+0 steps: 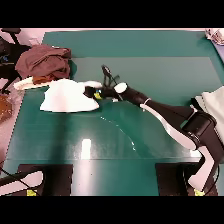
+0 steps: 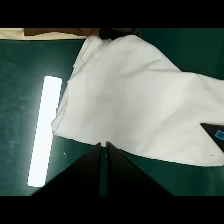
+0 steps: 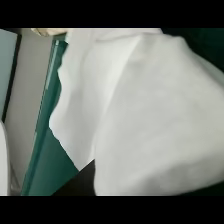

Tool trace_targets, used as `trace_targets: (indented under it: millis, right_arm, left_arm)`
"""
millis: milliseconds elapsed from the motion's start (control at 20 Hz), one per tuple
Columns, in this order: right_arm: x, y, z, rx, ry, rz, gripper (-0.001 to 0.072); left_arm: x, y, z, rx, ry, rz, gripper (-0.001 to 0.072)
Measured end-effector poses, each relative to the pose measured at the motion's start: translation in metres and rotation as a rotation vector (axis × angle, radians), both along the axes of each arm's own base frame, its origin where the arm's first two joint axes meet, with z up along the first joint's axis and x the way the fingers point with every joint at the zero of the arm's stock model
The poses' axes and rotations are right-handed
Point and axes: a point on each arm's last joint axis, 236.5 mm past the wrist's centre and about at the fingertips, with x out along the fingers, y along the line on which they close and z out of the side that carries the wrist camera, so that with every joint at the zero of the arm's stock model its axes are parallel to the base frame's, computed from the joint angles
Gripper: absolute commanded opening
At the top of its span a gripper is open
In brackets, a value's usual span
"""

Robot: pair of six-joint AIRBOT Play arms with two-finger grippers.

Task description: Fold the shirts.

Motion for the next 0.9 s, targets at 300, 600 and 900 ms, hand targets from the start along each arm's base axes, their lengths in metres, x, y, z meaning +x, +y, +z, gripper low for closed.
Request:
trace_targets:
  millis: [300, 600, 900]
  right_arm:
    - [0.059, -0.147, 0.148, -0.191, -0.176, -0.135, 0.0021]
    - [0.094, -0.411, 0.188, -0.390, -0.033, -0.527, 0.0022]
    - [0.044, -0.611, 0.197, -0.418, 0.141, -0.870, 0.0022]
  left_arm:
    - [0.001, -0.007, 0.000, -0.025, -0.005, -0.017, 0.0074]
    - [0.002, -0.035, 0.004, -0.119, -0.015, -0.085, 0.0073]
    - [0.001, -0.047, 0.006, -0.170, -0.015, -0.100, 0.0074]
